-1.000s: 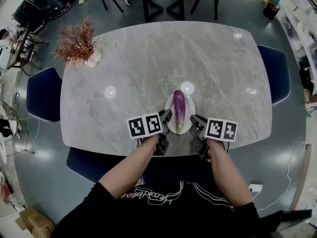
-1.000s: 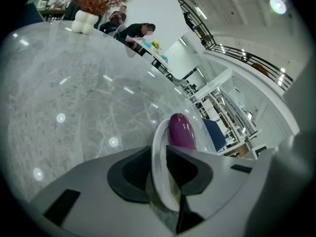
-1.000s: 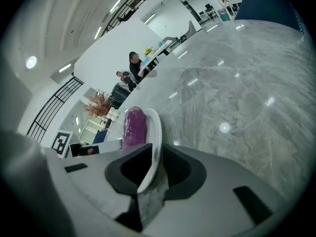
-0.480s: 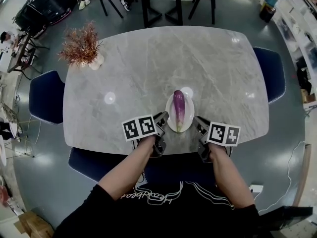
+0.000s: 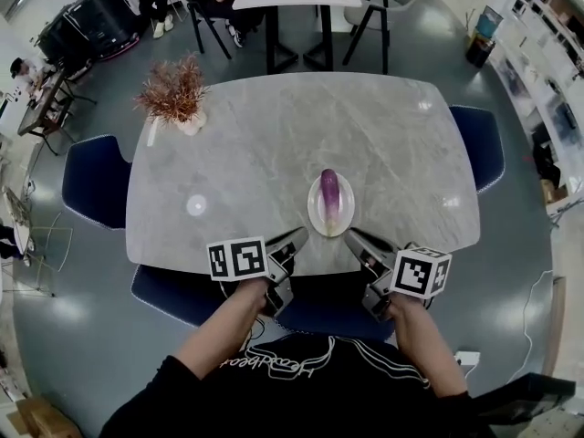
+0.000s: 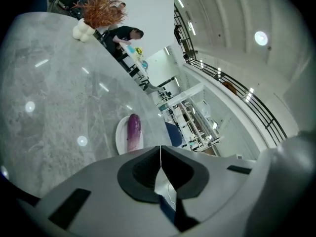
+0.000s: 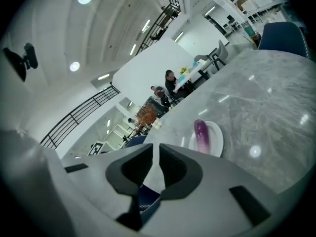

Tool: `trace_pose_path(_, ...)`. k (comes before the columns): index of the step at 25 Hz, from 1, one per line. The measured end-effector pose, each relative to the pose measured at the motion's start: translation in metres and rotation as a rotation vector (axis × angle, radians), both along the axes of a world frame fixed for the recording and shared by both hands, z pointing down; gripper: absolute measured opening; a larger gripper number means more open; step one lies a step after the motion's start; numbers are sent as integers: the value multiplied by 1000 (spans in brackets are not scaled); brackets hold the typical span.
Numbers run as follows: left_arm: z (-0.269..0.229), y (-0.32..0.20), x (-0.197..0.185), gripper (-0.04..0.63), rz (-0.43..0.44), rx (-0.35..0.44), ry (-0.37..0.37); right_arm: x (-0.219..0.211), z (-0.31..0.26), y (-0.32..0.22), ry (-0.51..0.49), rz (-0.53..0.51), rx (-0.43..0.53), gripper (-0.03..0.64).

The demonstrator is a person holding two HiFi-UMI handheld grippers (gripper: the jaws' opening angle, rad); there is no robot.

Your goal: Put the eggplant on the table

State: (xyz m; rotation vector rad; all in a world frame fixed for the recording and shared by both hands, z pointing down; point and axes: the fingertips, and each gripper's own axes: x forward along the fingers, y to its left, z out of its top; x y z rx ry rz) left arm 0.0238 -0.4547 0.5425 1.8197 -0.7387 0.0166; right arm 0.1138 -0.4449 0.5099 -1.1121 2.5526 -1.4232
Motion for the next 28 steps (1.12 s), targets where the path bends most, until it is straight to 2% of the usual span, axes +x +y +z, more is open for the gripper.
trace_pose_path(8,-100,81,-21,9,118,276,22,-22,-69,76,-27,-38,157,44)
trace_pose_path(12,-147,131,-27,9,198,409,65,-33,-96,120,-56,-49,222,44)
trace_pose_path(17,-175,185,-36,9,284,612,4,-45,-115,171,-54,-72,300,44)
trace_pose_path(22,-182,223,-38,9,336,700,18,-49,-115,209,-53,-76,322,44)
trace_pose_path(26,-175,241,-40,8,368,717,-5,-51,-114,228,-52,-60,323,43)
trace_pose_path(28,-173,246,-41,9,377,720,-12,-50,-114,235,-48,-54,328,17)
